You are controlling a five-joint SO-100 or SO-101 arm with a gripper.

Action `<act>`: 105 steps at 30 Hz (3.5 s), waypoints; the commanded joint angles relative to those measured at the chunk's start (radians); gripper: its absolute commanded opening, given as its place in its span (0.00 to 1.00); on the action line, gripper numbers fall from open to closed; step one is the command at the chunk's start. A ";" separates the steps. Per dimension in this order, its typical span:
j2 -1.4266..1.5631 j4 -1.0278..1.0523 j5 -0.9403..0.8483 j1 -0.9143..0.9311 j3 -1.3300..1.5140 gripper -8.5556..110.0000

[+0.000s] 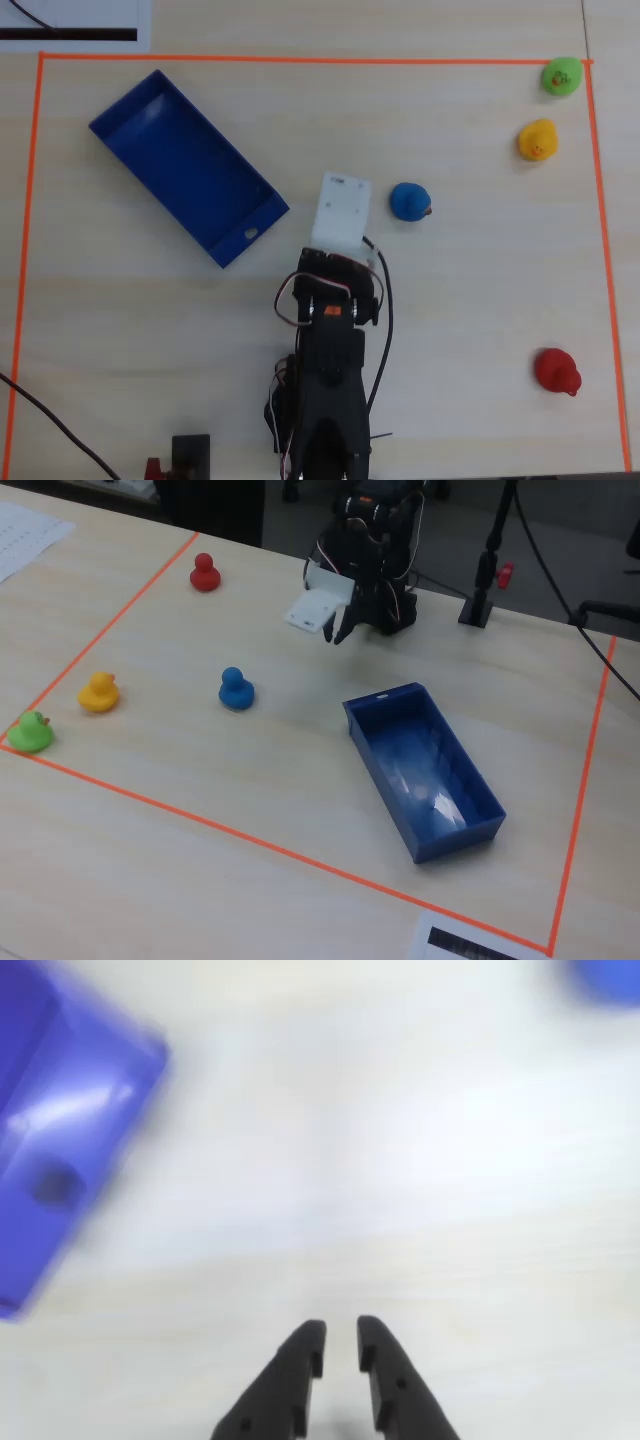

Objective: Grasp yellow duck and put it into box.

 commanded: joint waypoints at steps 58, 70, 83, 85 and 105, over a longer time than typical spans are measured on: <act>-1.465 -1.164 -0.038 0.634 -0.867 0.55; -1.700 -1.170 -0.055 0.653 -1.140 0.55; -1.925 -1.069 -0.064 0.718 -1.462 0.55; -1.959 -1.052 -0.064 0.719 -1.511 0.55; -2.207 -1.009 -0.044 0.696 -1.827 0.08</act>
